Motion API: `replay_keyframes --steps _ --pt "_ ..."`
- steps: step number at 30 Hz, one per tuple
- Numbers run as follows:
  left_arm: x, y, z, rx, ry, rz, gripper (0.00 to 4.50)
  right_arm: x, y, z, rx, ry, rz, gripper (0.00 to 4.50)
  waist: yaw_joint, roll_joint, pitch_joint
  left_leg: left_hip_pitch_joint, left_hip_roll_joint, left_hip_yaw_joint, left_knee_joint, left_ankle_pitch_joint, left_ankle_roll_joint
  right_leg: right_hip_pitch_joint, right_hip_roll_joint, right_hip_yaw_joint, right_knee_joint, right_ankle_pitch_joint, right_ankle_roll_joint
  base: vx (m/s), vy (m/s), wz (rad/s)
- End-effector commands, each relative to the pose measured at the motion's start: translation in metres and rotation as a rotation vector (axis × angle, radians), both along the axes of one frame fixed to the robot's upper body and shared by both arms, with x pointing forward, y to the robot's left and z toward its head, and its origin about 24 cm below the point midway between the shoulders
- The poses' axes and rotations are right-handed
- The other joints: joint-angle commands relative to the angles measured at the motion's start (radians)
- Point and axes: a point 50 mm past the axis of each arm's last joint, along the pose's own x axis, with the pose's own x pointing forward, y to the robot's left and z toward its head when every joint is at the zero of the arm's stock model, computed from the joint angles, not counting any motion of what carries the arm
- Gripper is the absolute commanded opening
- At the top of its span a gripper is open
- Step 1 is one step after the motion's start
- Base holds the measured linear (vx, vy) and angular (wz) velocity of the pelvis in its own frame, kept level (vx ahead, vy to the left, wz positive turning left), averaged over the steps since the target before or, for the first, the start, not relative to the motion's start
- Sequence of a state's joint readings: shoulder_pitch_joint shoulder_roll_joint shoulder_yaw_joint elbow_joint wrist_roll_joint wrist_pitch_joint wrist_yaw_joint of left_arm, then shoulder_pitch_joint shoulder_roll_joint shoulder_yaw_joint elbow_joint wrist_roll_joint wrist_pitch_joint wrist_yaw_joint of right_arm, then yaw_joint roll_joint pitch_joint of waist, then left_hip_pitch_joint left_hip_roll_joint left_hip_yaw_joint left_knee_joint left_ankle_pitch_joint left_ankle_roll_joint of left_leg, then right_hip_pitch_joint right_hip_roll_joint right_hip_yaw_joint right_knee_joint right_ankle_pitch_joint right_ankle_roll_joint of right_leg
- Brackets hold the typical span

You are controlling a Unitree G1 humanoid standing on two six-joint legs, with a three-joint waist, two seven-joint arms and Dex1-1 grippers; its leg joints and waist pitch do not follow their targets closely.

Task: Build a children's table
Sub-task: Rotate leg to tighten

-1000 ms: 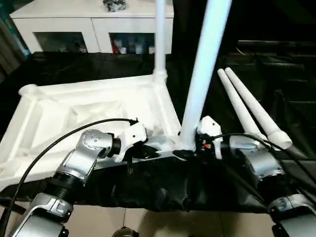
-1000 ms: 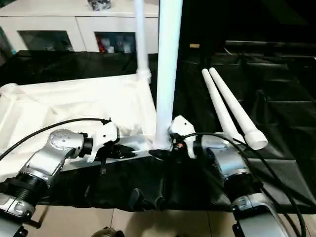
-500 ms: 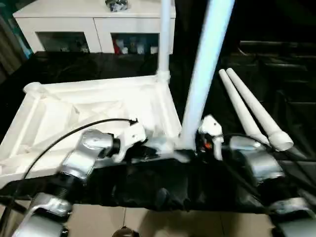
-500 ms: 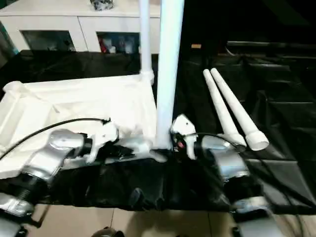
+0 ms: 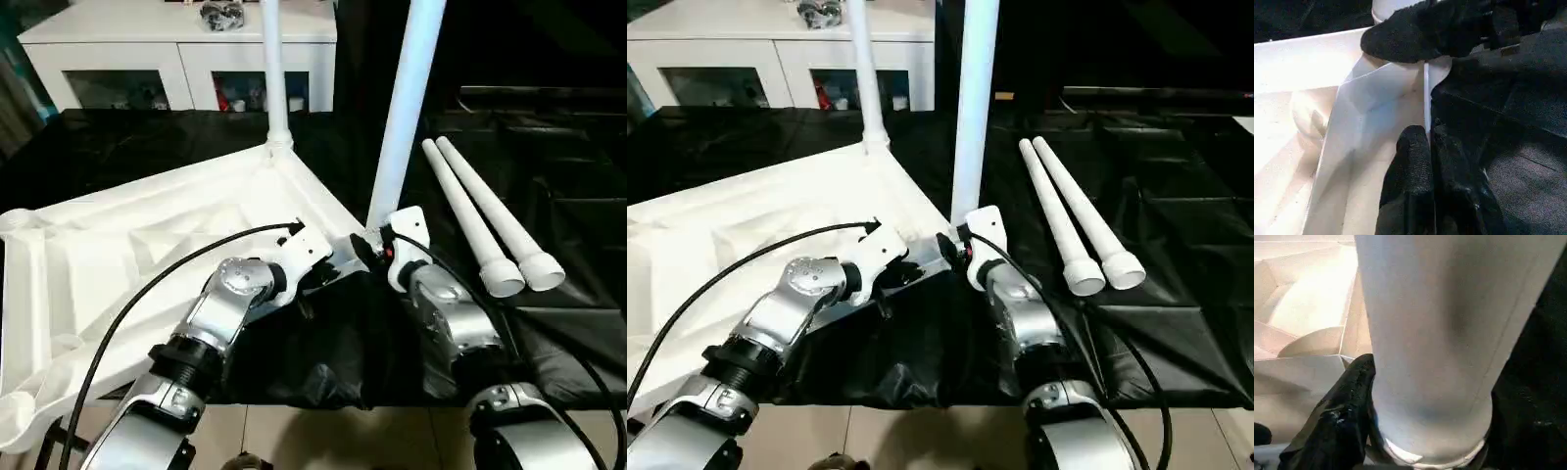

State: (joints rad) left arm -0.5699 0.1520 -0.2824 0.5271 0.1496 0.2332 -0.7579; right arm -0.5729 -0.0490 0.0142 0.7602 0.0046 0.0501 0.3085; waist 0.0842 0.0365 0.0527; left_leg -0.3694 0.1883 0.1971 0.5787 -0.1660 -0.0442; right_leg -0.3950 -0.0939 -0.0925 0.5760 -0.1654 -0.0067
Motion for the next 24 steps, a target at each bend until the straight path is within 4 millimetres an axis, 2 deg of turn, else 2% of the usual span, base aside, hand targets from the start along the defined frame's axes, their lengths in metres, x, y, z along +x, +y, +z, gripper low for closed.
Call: replay_keyframes --steps 1,2,4,5,8,9,11,13,14,16,18,20,21,23,24 --pt "-0.004 -0.022 0.011 -0.034 -0.04 -0.132 0.0 -0.007 0.024 -0.008 -0.019 0.044 0.118 3.62 -0.007 0.004 -0.059 0.025 0.043 -0.039 -0.084 -0.445 -0.024 0.022 -0.065 0.043 -0.093 -0.471 -0.113 0.0 0.0 0.0" --pt "-0.006 -0.015 0.011 -0.034 -0.041 -0.163 0.0 -0.006 0.016 -0.006 -0.051 0.026 0.134 3.75 -0.006 0.008 -0.062 0.024 0.043 -0.037 -0.083 -0.434 -0.025 0.024 -0.065 0.046 -0.087 -0.431 -0.127 0.0 0.0 0.0" --pt "-0.009 -0.006 0.01 -0.034 -0.027 -0.197 0.0 -0.005 0.007 -0.004 -0.068 0.014 0.165 3.75 -0.004 0.006 -0.066 0.02 0.043 -0.033 -0.082 -0.405 -0.019 0.029 -0.064 0.049 -0.078 -0.358 -0.151 0.0 0.0 0.0" --pt "-0.009 -0.001 0.009 -0.029 -0.016 -0.202 0.0 -0.005 0.002 -0.004 -0.079 0.01 0.175 3.75 -0.004 0.001 -0.066 0.017 0.044 -0.029 -0.079 -0.385 -0.011 0.032 -0.064 0.051 -0.073 -0.315 -0.171 0.0 0.0 0.0" --pt "-0.011 0.004 0.009 -0.03 -0.012 -0.218 0.0 -0.004 -0.003 -0.003 -0.087 0.009 0.2 3.75 0.0 0.002 -0.071 0.012 0.041 -0.024 -0.072 -0.31 0.012 0.039 -0.066 0.052 -0.061 -0.244 -0.2 0.0 0.0 0.0" --pt "-0.012 0.009 0.008 -0.025 -0.005 -0.232 0.0 -0.005 -0.007 -0.002 -0.094 0.01 0.239 3.75 0.001 0.002 -0.072 0.012 0.041 -0.023 -0.071 -0.295 0.016 0.04 -0.066 0.052 -0.06 -0.234 -0.203 0.0 0.0 0.0" --pt "-0.015 0.017 0.009 -0.018 0.005 -0.264 0.0 -0.006 -0.013 0.0 -0.102 0.014 0.312 3.75 0.008 -0.008 -0.074 0.006 0.045 -0.021 -0.066 -0.238 0.042 0.046 -0.066 0.05 -0.049 -0.188 -0.22 0.0 0.0 0.0" --pt "-0.017 0.022 0.01 -0.019 0.018 -0.279 0.0 -0.009 -0.013 0.001 -0.105 0.022 0.394 3.75 0.007 -0.005 -0.074 0.008 0.047 -0.018 -0.064 -0.224 0.051 0.043 -0.061 0.049 -0.046 -0.164 -0.232 0.0 0.0 0.0" --pt "-0.018 0.032 0.011 -0.02 0.042 -0.304 0.0 -0.018 -0.014 0.001 -0.12 0.046 0.561 3.75 0.009 -0.004 -0.076 0.009 0.048 -0.019 -0.063 -0.22 0.056 0.046 -0.06 0.047 -0.043 -0.154 -0.237 0.0 0.0 0.0" --pt "-0.02 0.038 0.012 -0.014 0.052 -0.329 0.0 -0.024 -0.015 0.001 -0.129 0.056 0.651 3.75 0.01 -0.004 -0.072 0.008 0.048 -0.017 -0.063 -0.222 0.067 0.043 -0.056 0.046 -0.043 -0.154 -0.239 0.0 0.0 0.0" --pt "-0.021 0.041 0.012 -0.011 0.062 -0.349 0.0 -0.026 -0.015 0.002 -0.117 0.067 0.689 3.75 0.011 -0.006 -0.07 0.012 0.05 -0.016 -0.065 -0.25 0.063 0.04 -0.06 0.048 -0.049 -0.197 -0.238 0.0 0.0 0.0" --pt "-0.022 0.048 0.013 0.004 0.086 -0.382 0.0 -0.032 -0.015 0.006 -0.082 0.091 0.801 3.75 0.012 -0.01 -0.066 0.013 0.052 -0.018 -0.069 -0.281 0.05 0.04 -0.062 0.049 -0.055 -0.267 -0.224 0.0 0.0 0.0" --pt "-0.022 0.048 0.014 0.005 0.089 -0.386 0.0 -0.033 -0.015 0.007 -0.079 0.094 0.816 3.75 0.012 -0.008 -0.066 0.013 0.051 -0.02 -0.07 -0.287 0.046 0.04 -0.061 0.048 -0.054 -0.278 -0.221 0.0 0.0 0.0" --pt "-0.023 0.051 0.014 0.01 0.101 -0.401 0.0 -0.038 -0.016 0.007 -0.078 0.117 0.891 3.4 0.013 -0.009 -0.066 0.015 0.052 -0.02 -0.07 -0.3 0.037 0.038 -0.062 0.05 -0.056 -0.305 -0.214 0.0 0.0 0.0" --pt "-0.023 0.051 0.014 0.01 0.108 -0.408 0.0 -0.04 -0.016 0.007 -0.085 0.128 0.919 3.38 0.013 -0.009 -0.066 0.016 0.053 -0.02 -0.071 -0.298 0.036 0.038 -0.063 0.051 -0.057 -0.306 -0.213 0.0 0.0 0.0"
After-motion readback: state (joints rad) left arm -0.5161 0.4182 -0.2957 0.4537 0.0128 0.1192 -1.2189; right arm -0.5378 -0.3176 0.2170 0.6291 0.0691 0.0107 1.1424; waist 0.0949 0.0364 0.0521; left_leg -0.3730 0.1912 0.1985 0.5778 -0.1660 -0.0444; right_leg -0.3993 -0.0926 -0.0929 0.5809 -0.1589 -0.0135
